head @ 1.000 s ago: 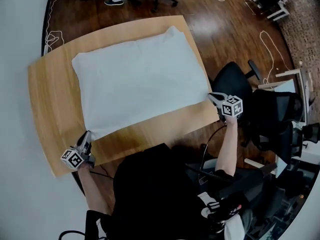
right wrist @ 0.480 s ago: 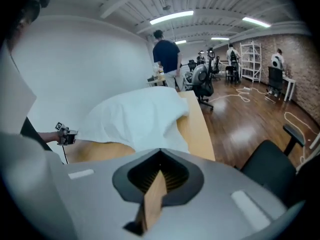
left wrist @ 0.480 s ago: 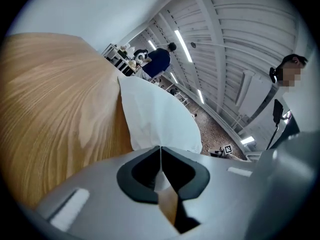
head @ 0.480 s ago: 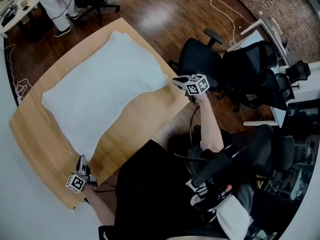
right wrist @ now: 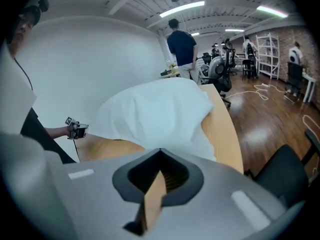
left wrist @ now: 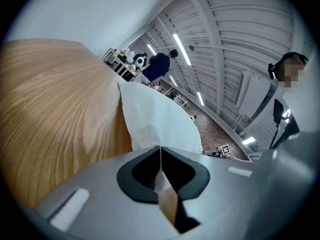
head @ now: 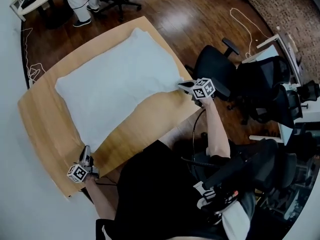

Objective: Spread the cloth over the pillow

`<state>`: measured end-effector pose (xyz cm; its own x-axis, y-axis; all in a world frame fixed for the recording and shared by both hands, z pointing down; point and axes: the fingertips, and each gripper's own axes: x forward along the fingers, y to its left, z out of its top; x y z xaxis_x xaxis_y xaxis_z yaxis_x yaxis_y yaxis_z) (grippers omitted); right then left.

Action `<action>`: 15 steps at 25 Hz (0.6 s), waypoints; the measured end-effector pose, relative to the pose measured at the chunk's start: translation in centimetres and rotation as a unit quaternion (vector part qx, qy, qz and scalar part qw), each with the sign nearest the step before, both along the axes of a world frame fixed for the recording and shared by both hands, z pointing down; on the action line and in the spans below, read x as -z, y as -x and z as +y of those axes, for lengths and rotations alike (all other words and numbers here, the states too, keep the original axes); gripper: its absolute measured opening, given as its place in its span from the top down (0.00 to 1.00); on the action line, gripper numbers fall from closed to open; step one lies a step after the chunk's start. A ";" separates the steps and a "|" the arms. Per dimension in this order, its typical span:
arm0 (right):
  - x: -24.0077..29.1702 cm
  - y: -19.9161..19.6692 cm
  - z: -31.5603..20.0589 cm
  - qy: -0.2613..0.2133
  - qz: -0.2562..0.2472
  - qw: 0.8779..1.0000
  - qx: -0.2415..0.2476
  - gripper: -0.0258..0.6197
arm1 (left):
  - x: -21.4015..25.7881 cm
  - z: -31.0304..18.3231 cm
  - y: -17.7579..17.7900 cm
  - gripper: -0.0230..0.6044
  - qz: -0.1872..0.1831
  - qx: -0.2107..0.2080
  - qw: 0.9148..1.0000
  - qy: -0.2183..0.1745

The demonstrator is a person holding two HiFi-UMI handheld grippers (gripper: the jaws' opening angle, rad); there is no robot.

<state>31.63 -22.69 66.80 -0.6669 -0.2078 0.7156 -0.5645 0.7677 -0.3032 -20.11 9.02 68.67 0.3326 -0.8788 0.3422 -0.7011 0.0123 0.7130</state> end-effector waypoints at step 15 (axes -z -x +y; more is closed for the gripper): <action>-2.9 -2.1 -3.3 -0.018 0.156 0.986 0.061 0.95 | 1.7 0.0 -0.1 0.94 -0.017 -0.021 1.000 -0.003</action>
